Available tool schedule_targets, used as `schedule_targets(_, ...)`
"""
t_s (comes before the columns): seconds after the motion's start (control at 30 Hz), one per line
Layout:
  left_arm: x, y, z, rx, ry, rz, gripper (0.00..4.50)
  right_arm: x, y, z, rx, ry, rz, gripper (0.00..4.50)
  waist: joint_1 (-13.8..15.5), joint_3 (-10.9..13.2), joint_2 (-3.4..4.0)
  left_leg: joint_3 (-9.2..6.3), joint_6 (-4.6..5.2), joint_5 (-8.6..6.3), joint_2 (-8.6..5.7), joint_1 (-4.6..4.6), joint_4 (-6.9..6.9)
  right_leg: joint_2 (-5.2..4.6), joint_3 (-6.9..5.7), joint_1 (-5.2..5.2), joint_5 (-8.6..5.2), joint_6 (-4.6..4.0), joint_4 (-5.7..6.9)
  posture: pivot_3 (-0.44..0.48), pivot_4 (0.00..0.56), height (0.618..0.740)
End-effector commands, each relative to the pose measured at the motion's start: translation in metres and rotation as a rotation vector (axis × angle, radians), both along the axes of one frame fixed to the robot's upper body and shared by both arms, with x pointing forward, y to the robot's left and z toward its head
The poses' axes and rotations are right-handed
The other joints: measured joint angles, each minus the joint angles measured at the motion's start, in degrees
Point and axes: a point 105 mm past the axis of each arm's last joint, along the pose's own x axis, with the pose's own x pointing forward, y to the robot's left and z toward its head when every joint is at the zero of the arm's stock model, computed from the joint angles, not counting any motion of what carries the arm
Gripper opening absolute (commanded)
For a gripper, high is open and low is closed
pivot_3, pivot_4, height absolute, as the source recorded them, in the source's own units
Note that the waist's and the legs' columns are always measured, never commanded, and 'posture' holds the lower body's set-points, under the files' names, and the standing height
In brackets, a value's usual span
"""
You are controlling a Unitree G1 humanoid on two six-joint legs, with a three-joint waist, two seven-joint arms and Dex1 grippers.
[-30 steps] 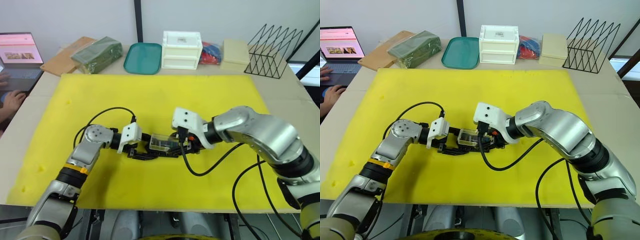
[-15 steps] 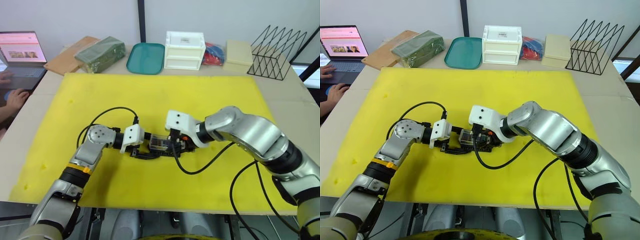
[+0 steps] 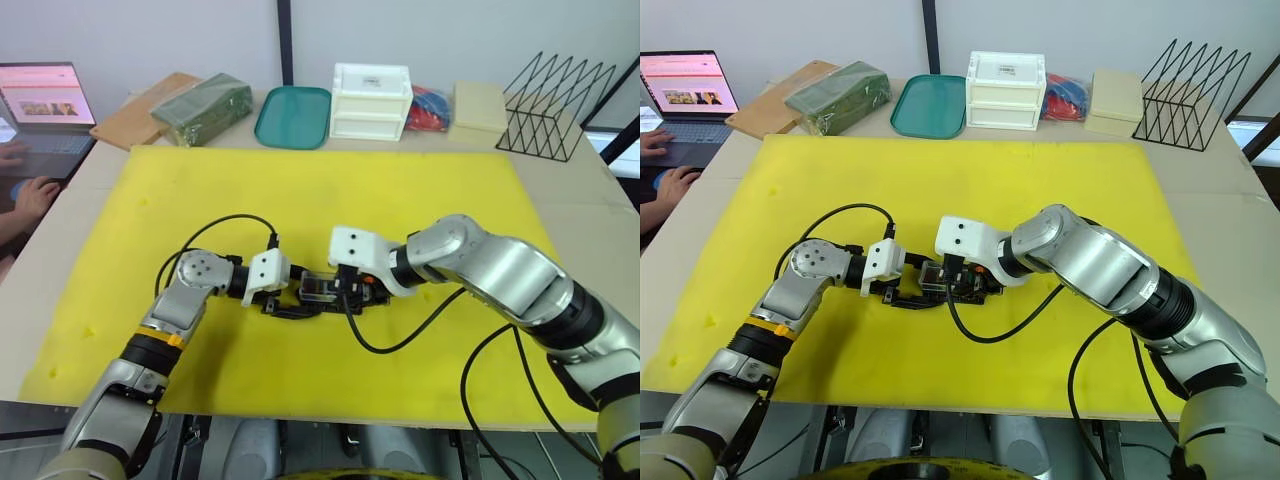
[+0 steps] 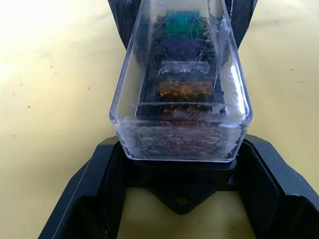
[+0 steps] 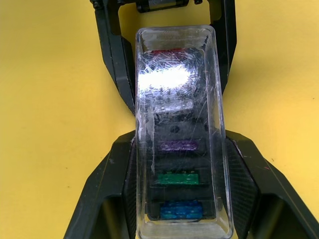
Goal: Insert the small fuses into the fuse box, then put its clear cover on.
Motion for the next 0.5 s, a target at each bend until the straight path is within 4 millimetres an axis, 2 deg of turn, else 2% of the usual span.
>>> schedule_targets(0.03,0.006,0.003,-0.005,0.025,0.003,0.048,2.76,-0.003,-0.005,-0.005,-0.030,0.012,-0.001,2.61,0.04,0.00,0.00,0.00,0.00,0.00,0.00,0.00,0.00,0.00,0.00,0.00,0.00,0.00,0.00,0.000,0.150,0.740)
schedule_targets(0.17,0.005,0.003,-0.005,0.024,0.005,0.048,2.76,-0.001,-0.002,0.001,-0.010,0.005,-0.002,3.88,0.02,-0.01,0.00,-0.01,0.00,0.00,0.00,0.03,0.00,0.00,-0.01,0.03,0.00,0.00,0.00,0.000,0.150,0.740)
schedule_targets(0.43,0.005,0.002,-0.004,0.022,0.006,0.048,2.76,0.001,-0.001,0.012,0.022,-0.012,0.007,3.88,0.03,-0.01,0.00,-0.01,0.00,0.00,0.00,0.02,0.01,0.00,-0.02,0.03,0.00,0.00,0.00,0.000,0.150,0.740)
schedule_targets(0.5,0.005,0.002,-0.003,0.022,0.006,0.048,2.76,-0.001,-0.002,0.022,0.045,-0.022,0.024,3.88,0.05,-0.01,0.00,-0.01,0.00,0.00,0.00,0.02,0.01,0.00,-0.02,0.03,0.00,0.00,0.00,0.000,0.150,0.740)
